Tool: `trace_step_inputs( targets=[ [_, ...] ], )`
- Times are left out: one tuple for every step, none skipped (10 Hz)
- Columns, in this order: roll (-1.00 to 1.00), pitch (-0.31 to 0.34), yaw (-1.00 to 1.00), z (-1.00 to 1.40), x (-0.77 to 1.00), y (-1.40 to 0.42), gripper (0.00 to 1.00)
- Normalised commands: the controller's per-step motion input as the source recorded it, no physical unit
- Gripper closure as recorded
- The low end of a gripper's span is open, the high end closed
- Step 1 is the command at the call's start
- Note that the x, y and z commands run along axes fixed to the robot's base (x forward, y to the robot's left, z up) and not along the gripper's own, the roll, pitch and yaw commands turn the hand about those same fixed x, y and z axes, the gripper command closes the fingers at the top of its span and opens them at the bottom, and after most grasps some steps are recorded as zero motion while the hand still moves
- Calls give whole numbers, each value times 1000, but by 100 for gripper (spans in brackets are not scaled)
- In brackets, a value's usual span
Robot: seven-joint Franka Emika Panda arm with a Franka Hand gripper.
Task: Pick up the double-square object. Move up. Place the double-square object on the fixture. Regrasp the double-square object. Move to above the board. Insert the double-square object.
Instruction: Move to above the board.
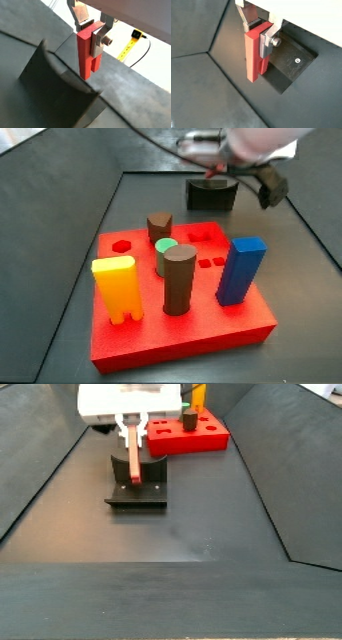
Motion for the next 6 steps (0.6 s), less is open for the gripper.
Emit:
trace_step_inputs(
  targets=[
    [-9,116,114,1000,82,-53,100],
    [-13,105,125,1000,84,-53,100],
    [-15,99,125,1000,85,-55,100],
    [-18,92,125,926,78,-53,100],
    [-18,82,120,670,57,-39,100],
    [-20,71,117,475,44,-30,100]
  ],
)
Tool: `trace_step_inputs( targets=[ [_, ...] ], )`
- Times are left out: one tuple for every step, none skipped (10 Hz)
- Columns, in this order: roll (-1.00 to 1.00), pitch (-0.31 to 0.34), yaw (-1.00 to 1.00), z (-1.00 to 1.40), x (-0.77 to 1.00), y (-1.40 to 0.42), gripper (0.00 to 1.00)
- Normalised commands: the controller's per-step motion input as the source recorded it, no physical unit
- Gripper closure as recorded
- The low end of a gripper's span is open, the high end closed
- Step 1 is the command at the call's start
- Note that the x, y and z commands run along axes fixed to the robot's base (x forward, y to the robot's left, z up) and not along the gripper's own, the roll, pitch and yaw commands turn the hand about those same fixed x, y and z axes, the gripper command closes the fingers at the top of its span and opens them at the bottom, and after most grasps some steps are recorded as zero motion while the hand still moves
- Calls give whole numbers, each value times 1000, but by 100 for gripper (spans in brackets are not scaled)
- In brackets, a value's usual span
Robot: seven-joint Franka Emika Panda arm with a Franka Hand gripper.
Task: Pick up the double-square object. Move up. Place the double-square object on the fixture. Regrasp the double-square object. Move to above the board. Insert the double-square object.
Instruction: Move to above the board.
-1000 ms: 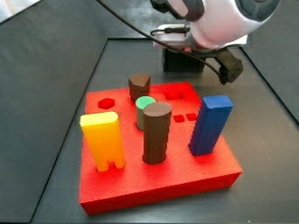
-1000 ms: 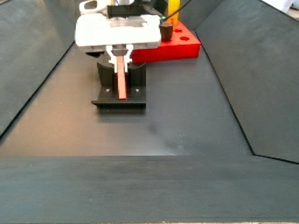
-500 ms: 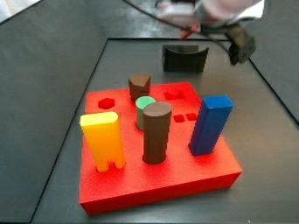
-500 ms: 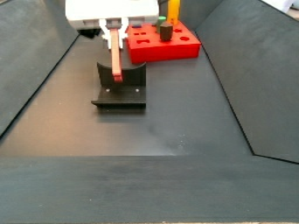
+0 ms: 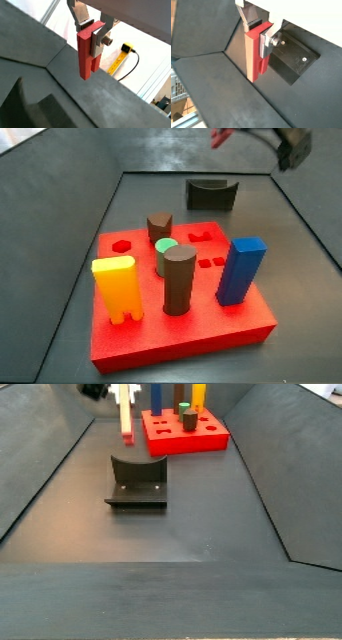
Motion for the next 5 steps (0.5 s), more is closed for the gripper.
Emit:
trace_step_inputs(
  targets=[
    [-27,59,113,286,31,-23,100],
    [-1000,-65,-102,553,-630,-1000,100],
    [-1000,-77,-107,551,-637,-1000,100],
    [-1000,-92,-112,574,-681,-1000,100],
    [-1000,-94,-119,562,-696,-1000,100]
  ],
)
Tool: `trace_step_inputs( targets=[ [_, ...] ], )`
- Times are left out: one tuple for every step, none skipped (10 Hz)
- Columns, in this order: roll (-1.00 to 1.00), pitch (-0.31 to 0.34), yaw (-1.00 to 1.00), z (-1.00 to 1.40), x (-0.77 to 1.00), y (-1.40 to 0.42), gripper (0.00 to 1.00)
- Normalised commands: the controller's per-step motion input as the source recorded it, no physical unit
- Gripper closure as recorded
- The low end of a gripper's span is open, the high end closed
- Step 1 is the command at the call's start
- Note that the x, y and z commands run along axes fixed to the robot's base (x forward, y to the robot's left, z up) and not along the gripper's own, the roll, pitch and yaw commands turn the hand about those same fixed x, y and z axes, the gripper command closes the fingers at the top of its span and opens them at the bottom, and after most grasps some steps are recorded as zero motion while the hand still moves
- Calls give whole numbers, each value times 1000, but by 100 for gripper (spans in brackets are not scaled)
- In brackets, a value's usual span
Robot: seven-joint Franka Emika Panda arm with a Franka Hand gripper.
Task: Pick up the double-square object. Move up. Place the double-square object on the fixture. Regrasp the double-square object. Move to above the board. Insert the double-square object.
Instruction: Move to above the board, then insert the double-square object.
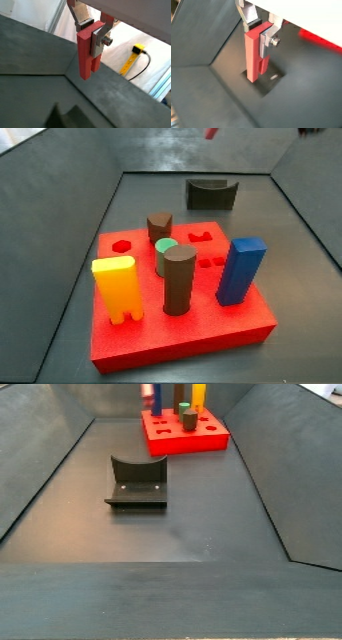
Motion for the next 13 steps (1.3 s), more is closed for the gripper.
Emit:
trace_step_inputs(
  targets=[
    [-1000,-89,-125,564,-692,-1000,100],
    [-1000,-77,-134,569,-703,-1000,100],
    [-1000,-71,-138,571,-712,-1000,100],
    [-1000,-66,-143,581,-760,-1000,100],
    [-1000,-63,-145,544,-730,-943,100],
    [-1000,-54,-143,265,-391,-444,100],
    [-1000,-46,-144,169,-272,-292,100],
    [-1000,-34,-130,80,-133,-123,100],
    [-886,-28,-119,66,-105,-90,100],
    [-575,-27,-63,27,-77,-34,100],
    [-340,-23,-33,13,-52,-13,100],
    [-231,-18,-23,11,-38,-5,100],
    [-6,0,0,0,0,0,100]
  ],
)
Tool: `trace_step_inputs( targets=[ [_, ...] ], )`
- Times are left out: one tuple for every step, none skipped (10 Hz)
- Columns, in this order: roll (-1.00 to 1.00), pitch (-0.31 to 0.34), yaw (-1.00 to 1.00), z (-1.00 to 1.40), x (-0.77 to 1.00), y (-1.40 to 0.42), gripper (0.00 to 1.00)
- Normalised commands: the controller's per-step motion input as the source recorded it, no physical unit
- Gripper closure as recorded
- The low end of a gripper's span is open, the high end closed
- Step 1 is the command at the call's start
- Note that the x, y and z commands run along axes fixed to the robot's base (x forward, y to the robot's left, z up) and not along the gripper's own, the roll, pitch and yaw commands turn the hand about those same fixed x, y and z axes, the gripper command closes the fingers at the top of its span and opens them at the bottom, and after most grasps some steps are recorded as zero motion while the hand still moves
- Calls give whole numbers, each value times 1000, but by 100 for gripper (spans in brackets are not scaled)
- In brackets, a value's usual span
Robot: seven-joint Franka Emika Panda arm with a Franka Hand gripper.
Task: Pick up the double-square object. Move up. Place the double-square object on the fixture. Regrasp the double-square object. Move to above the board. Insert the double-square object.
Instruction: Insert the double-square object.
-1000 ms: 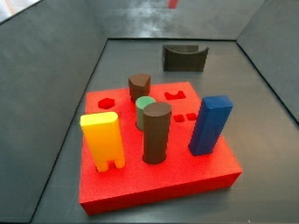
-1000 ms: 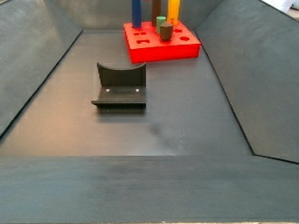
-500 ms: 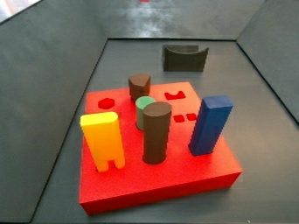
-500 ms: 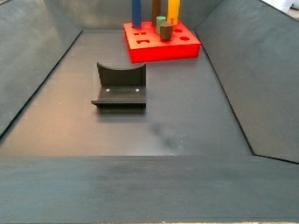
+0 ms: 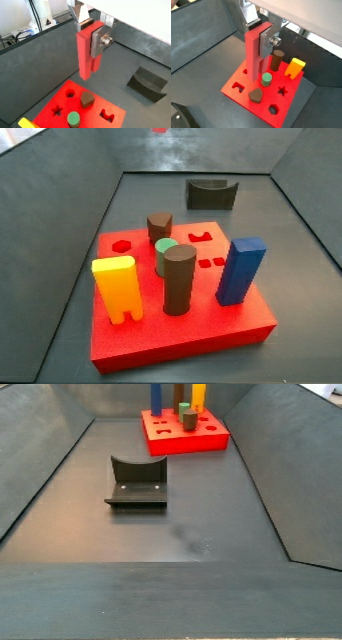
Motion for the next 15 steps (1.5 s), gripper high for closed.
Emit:
trace_step_inputs(
  targets=[
    [26,37,-331,-94,560,-220,100],
    [11,0,-483,-163,526,-214,100],
    [3,0,-591,-263,449,-163,100],
    [9,-10,-694,-297,340,-143,100],
    [50,-4,-749,-383,283,-143,100],
    [81,-9,-854,-474,160,-100,100],
    [66,-21,-989,-486,6,-51,100],
    [4,-7,-1000,-423,0,-26,100],
    [0,-1,-1000,-394,0,-3,100],
    [0,-4,-1000,-354,0,0,100],
    [0,-13,-1000,-309,0,0,100],
    [-44,-24,-1000,-209,0,0,100],
    [-51,-7,-1000,-186,43,0,100],
    [-41,0,-951,-206,131,-11,100],
    [-34,0,-791,-217,311,-31,100]
  ],
)
